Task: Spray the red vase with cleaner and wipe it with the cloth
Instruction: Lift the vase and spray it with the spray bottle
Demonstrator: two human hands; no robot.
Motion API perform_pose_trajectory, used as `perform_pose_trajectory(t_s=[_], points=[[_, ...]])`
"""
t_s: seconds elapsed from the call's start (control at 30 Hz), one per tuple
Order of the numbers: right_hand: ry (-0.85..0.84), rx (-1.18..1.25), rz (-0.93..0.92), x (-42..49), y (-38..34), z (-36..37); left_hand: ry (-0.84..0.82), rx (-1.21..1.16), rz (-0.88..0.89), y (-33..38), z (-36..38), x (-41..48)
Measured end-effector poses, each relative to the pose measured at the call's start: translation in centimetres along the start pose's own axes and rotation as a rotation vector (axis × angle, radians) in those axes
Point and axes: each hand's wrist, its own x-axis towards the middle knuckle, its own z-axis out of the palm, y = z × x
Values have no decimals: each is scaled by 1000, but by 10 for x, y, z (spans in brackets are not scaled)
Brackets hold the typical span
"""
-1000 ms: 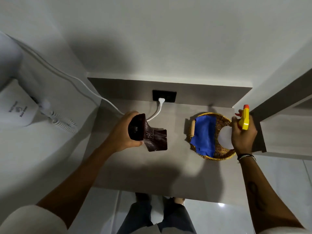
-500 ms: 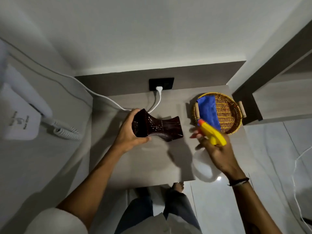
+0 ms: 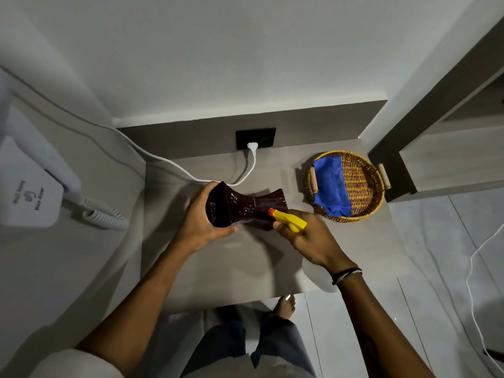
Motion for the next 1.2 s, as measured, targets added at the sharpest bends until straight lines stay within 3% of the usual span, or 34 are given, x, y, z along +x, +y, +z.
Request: perform_pose_trajectory(t_s=[0.2, 0.33, 0.5, 0.63, 0.77, 0.97, 1.1, 1.2], points=[[90, -182, 124, -5, 18, -7, -5, 41, -25, -4, -5, -2], [97, -90, 125, -7, 25, -13, 21, 21, -75, -7, -4, -6], [140, 118, 100, -5, 21, -24, 193, -173, -389, 8, -3, 4], [99, 119, 18, -4, 18, -28, 160, -258, -643, 20, -6, 10], [3, 19, -71, 0, 12, -22, 56, -215, -567, 26, -7, 7], [-86, 85, -115, 11, -4, -7, -70, -159, -437, 19, -14, -2], [-116, 44, -158, 16, -11, 1, -38, -69, -336, 20, -9, -4], [-78, -33, -60, 15, -3, -1, -29, -56, -310, 21, -7, -2]])
